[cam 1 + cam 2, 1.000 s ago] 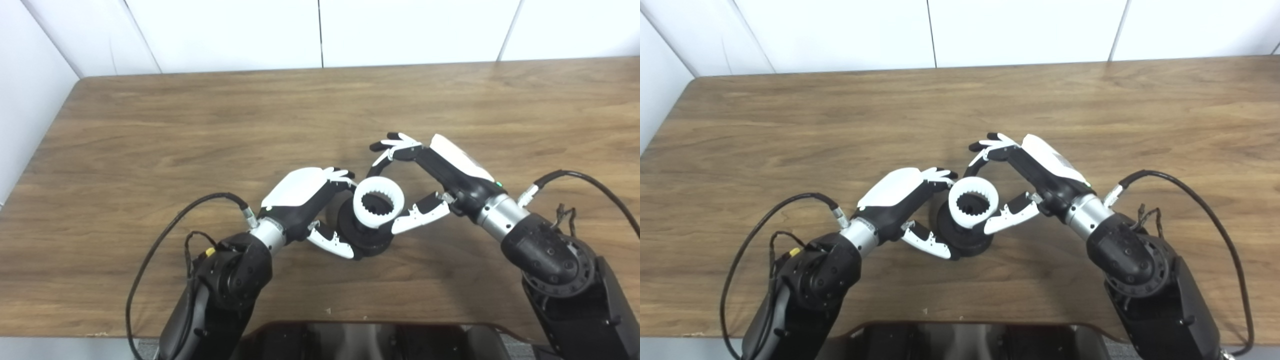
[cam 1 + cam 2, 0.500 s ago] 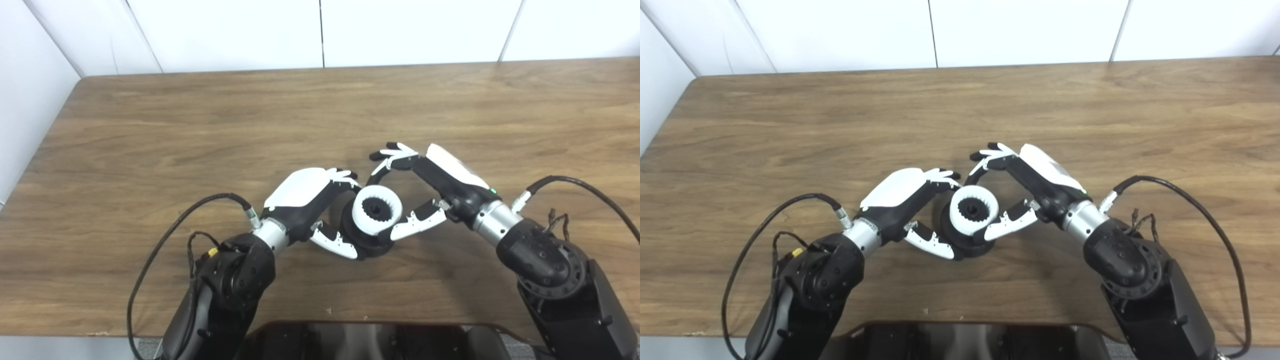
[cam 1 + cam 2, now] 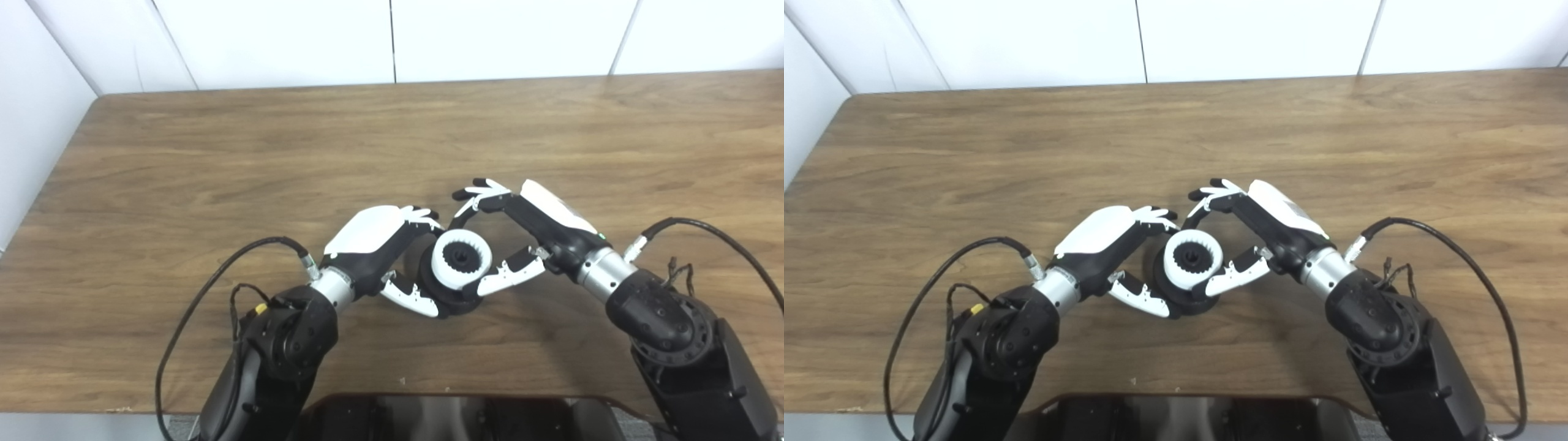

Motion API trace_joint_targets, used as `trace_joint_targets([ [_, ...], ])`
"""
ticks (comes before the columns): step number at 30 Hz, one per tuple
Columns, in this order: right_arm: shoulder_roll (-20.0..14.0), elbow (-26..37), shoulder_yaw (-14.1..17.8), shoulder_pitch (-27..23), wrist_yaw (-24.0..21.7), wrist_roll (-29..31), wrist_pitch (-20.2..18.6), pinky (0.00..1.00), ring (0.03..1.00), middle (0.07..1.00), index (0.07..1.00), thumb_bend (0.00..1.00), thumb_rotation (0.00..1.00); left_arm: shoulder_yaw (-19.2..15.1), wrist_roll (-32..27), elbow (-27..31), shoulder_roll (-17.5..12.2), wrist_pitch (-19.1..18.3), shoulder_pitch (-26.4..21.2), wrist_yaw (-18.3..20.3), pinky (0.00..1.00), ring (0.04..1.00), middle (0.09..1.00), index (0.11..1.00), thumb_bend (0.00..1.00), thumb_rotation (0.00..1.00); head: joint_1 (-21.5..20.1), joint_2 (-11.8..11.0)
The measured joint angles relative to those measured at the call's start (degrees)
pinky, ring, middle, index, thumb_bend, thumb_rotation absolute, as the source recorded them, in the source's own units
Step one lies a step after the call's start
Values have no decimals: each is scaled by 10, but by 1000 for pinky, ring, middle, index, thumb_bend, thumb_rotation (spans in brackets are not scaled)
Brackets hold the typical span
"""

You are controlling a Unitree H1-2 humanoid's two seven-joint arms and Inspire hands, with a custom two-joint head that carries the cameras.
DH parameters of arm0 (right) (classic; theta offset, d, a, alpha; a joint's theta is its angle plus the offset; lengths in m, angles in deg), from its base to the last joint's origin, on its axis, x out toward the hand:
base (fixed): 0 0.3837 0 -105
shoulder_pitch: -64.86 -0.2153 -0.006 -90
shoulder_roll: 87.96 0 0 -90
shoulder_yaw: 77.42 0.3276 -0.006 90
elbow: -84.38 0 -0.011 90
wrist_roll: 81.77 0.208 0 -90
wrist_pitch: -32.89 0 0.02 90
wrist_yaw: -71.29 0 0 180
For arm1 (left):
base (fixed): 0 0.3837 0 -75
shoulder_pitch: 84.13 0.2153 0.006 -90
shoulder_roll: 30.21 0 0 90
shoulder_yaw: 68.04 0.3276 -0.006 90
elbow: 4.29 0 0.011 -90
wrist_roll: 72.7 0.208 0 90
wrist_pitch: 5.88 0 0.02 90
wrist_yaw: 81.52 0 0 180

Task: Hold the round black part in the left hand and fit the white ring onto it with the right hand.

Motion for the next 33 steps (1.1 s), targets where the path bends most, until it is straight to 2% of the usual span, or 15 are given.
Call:
trace_joint_targets([
  [10,3,0,-4,2,0,-13,0,893,984,868,495,522,162,-1,0,0,1,-1,0,1,828,975,937,729,850,268,1,2],
  [12,5,0,-4,4,0,-13,0,889,983,872,613,743,274,-1,0,0,1,-1,0,1,824,971,933,729,850,272,1,2],
  [13,6,0,-4,4,0,-13,0,886,982,872,643,797,302,-1,-1,0,1,-1,0,1,822,969,932,729,851,274,1,2],
  [16,8,0,-2,6,0,-11,0,871,978,872,679,865,338,-1,-1,0,1,-1,0,1,827,966,929,734,859,281,3,2],
  [25,8,-2,1,6,0,-1,0,858,980,878,685,881,348,-3,0,0,4,-3,1,1,824,964,931,749,889,285,6,2],
  [33,9,-8,9,6,0,4,0,889,985,885,693,880,338,-6,-2,0,4,-3,2,1,838,966,937,814,909,305,8,-1],
])
